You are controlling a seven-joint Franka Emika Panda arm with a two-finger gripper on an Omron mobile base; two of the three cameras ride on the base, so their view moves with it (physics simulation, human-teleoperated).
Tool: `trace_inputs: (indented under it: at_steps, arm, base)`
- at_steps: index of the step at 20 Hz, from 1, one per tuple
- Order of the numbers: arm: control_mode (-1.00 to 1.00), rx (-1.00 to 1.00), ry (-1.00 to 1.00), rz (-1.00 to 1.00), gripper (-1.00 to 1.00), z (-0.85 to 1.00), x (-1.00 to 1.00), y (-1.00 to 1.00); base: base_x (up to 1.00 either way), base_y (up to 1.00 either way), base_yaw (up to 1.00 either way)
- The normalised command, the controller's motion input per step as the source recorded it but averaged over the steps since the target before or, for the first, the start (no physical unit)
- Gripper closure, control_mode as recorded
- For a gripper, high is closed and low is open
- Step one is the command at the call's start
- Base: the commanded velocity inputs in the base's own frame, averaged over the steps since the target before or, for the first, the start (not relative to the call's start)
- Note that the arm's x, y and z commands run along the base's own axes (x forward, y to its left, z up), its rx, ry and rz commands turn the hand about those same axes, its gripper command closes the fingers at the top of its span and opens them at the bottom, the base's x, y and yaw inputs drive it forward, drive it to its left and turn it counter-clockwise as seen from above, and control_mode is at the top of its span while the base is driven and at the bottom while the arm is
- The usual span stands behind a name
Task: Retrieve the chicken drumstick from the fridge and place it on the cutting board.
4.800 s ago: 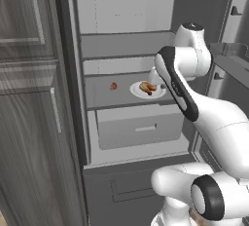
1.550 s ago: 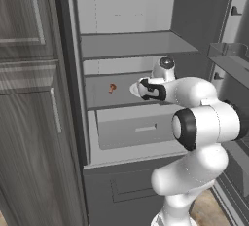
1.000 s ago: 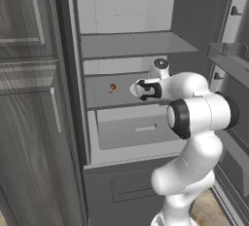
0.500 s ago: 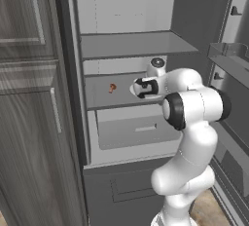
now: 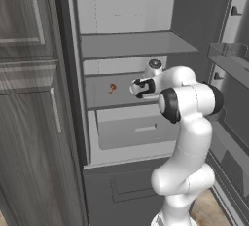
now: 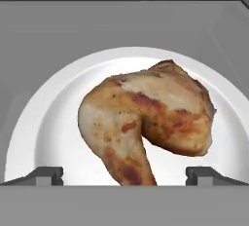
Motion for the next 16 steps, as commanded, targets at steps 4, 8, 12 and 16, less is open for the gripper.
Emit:
trace_inputs:
  at_steps: [4, 8, 12, 16]
  arm:
    - [-1.00, 0.00, 0.00, 0.00, -1.00, -0.28, 0.22, 0.00]
    - [-1.00, 0.00, 0.00, 0.00, -1.00, -0.27, 0.22, 0.00]
    - [-1.00, 0.00, 0.00, 0.00, -1.00, -0.26, 0.24, 0.00]
    - [-1.00, 0.00, 0.00, 0.00, -1.00, -0.24, 0.21, 0.00]
  base:
    - [0.00, 0.00, 0.00]
    - [0.00, 0.00, 0.00]
    - [0.00, 0.00, 0.00]
    - [0.00, 0.00, 0.00]
